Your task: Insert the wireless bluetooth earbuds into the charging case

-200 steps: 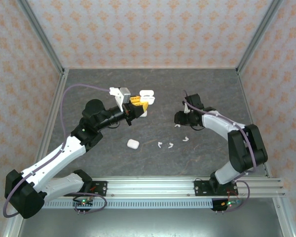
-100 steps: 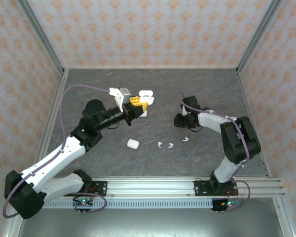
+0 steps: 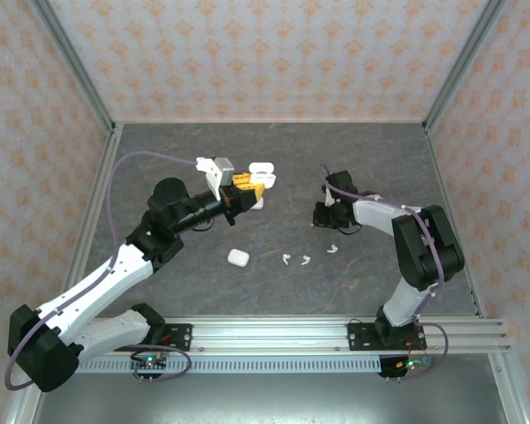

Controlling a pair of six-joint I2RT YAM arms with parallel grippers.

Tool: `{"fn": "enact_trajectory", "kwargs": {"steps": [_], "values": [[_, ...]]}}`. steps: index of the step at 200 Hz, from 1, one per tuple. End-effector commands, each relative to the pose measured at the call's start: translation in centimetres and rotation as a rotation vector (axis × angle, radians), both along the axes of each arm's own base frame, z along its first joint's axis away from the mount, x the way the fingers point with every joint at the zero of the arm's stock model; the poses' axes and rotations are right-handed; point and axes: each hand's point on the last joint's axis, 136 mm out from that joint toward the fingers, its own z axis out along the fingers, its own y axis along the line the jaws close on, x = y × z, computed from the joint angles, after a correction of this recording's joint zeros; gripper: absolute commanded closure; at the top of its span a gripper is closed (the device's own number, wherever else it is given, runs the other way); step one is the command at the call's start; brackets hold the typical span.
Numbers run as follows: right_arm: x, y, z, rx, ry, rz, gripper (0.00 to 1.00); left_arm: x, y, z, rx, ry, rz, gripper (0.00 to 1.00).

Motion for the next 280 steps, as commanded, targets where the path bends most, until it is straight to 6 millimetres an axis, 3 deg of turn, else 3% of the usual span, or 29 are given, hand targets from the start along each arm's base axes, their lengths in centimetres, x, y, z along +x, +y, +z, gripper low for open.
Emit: {"fn": "enact_trajectory", "kwargs": {"steps": [1,32,67,110,142,198,280], "values": [[0.8,0.1,3.1,0.019,-0.106,0.013,0.83,-0.5,0.1,0.6,-0.001,-0.037,0.005,1.0],[1.2,0.5,8.3,0.07,-0.267,0.046,0.83,-0.4,-0.1,0.3,-0.005,-0.028,-0.002,1.0],[0.5,1.0,16.7,0.138,-0.523,0.1,0.83,-0.1,-0.5,-0.6,-0.008,-0.006,-0.014,1.0],[-2.8,2.4,26.5,0.196,-0.81,0.229,0.83,0.4,-1.3,-1.6,-0.012,0.016,-0.039,1.0],[-5.5,4.1,31.4,0.23,-0.948,0.358,0.83,0.4,-2.2,-2.0,-0.01,0.029,-0.088,1.0],[-8.2,7.7,34.9,0.249,-1.059,0.558,0.83,-0.1,-3.3,-2.5,0.006,0.044,-0.167,1.0],[-9.0,12.0,34.2,0.272,-1.033,0.718,0.83,-0.3,-3.4,-2.9,0.019,0.05,-0.178,1.0]]}}
